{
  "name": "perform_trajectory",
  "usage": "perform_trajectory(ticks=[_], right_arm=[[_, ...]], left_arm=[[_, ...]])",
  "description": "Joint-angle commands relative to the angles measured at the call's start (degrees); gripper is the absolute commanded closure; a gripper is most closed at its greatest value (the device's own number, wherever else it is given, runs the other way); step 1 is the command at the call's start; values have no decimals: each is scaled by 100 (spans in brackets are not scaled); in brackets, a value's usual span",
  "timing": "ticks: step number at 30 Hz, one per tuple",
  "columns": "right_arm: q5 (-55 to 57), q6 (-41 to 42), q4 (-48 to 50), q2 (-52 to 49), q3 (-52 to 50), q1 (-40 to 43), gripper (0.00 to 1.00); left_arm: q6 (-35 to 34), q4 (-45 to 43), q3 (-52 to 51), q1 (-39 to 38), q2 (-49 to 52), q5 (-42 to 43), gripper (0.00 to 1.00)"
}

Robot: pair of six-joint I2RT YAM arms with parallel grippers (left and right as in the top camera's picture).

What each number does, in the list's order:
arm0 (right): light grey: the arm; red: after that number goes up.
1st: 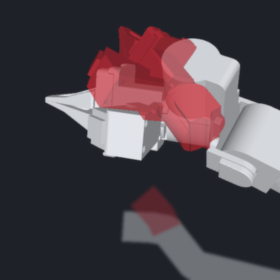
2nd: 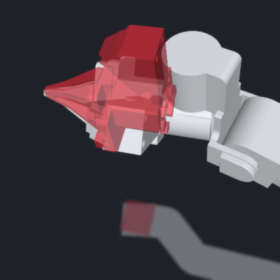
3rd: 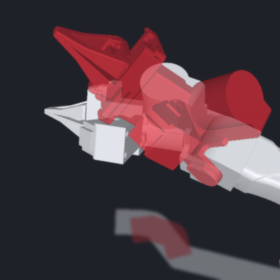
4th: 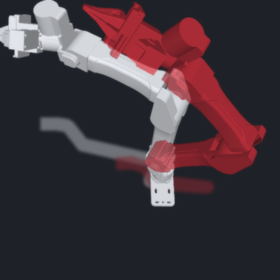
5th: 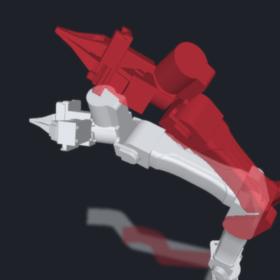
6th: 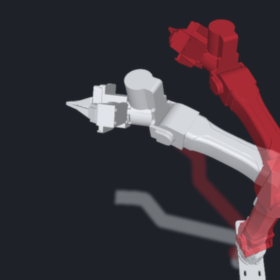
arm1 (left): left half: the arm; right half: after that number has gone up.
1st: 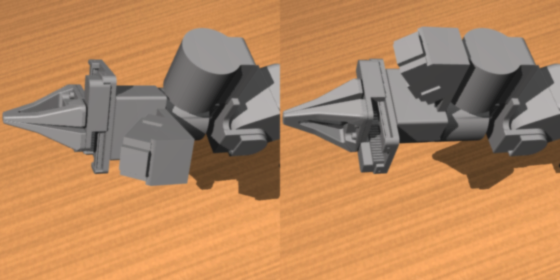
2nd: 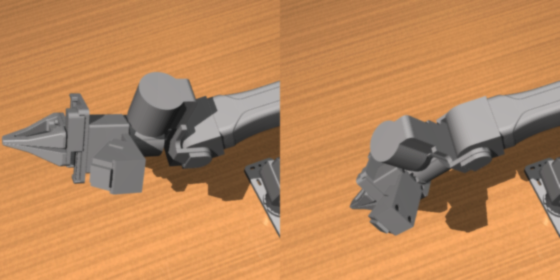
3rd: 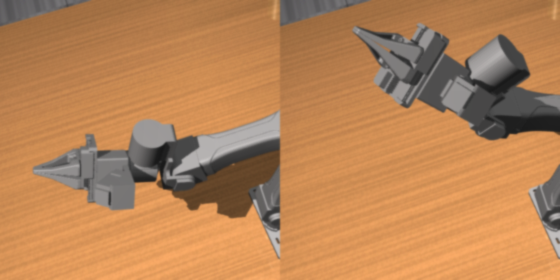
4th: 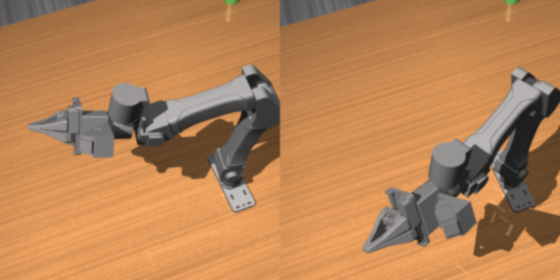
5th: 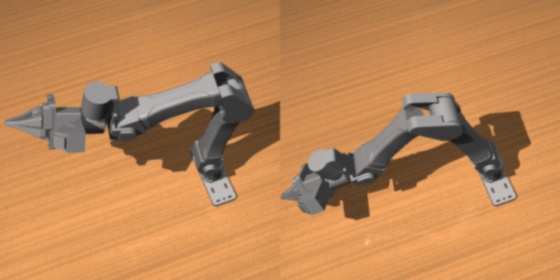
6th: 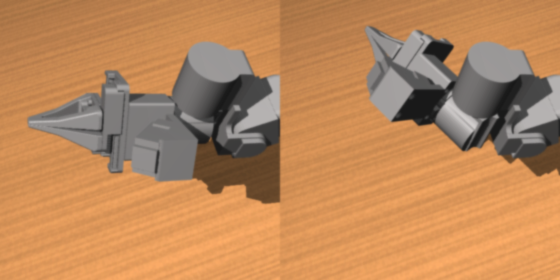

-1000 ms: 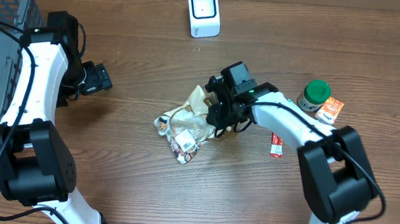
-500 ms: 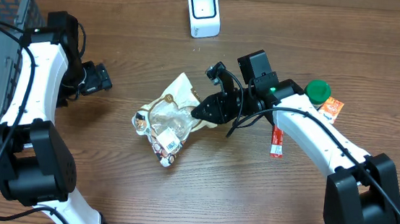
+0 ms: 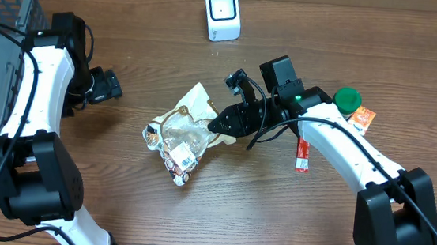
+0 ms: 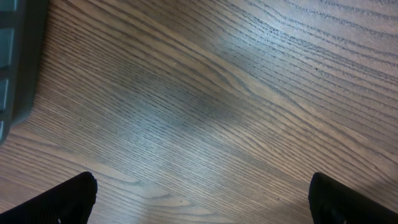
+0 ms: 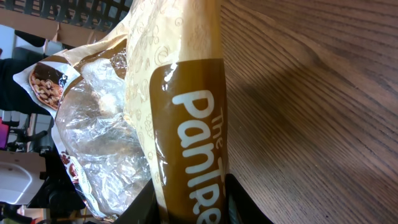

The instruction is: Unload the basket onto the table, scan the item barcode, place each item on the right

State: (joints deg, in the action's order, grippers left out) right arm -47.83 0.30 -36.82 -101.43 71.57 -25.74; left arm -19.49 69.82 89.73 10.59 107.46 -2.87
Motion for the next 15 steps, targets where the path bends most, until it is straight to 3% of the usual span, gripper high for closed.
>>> perform_trajectory(ticks=[1,15], right_arm=[[-177,17,50,81,13,37,96],[-201,20,201,81,13,37,96]], left_arm=[[22,-4,74,-22,-107,-50,0],[22,-2,74,-22,-107,-50,0]])
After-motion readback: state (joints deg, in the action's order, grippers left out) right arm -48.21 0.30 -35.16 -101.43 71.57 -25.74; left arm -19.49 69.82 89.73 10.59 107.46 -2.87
